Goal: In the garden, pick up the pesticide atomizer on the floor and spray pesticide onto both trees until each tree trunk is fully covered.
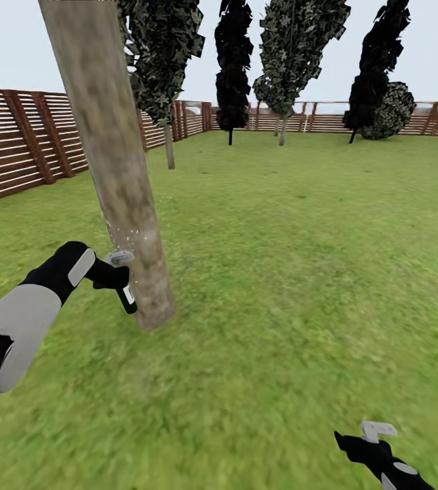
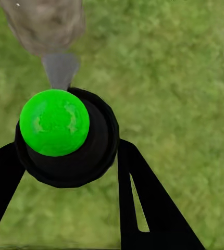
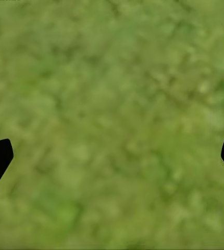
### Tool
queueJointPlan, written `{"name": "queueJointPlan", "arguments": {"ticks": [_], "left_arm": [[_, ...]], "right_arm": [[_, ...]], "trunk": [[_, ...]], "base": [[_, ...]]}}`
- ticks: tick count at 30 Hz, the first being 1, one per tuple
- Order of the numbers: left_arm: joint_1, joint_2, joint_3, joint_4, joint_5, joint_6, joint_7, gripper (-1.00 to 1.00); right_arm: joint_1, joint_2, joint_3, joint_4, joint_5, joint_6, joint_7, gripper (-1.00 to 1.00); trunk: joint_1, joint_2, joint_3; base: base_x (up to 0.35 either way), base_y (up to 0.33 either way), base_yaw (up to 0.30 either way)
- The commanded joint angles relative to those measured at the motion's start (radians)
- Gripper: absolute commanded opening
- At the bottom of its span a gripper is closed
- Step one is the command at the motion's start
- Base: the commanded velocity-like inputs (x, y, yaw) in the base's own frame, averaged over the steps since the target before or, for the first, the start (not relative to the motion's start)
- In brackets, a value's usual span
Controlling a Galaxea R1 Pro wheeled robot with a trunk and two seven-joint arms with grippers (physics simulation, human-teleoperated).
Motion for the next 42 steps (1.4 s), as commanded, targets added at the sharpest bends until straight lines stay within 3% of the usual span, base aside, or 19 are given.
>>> {"name": "queueJointPlan", "arguments": {"ticks": [1,15,28,35,42], "left_arm": [[0.0,0.0,0.0,0.002,0.001,0.0,0.001,-1.0],[0.015,0.0,-0.003,0.008,-0.001,-0.003,0.005,-1.0],[0.016,-0.002,-0.005,0.004,-0.001,-0.003,0.028,-1.0],[0.016,-0.003,-0.005,0.006,-0.002,-0.003,0.03,-1.0],[0.028,0.002,0.0,0.0,-0.002,-0.003,0.03,-1.0]], "right_arm": [[0.0,0.0,0.0,0.0,0.0,0.0,0.0,1.0],[0.0,0.0,0.0,0.0,0.0,0.0,0.0,1.0],[-0.001,0.001,0.001,0.0,0.0,0.0,0.0,1.0],[0.0,0.001,0.0,0.0,0.0,0.0,0.0,1.0],[0.0,0.001,0.0,0.0,0.0,0.001,0.0,1.0]], "trunk": [[0.0,0.0,0.0],[0.0,0.0,0.0],[0.0,0.0,0.0],[0.0,0.0,0.0],[0.0,0.0,0.0]], "base": [[0.0,-0.274,0.274],[0.0,-0.274,0.12],[0.068,-0.272,0.258],[0.178,-0.23,0.019],[-0.071,-0.266,0.0]]}}
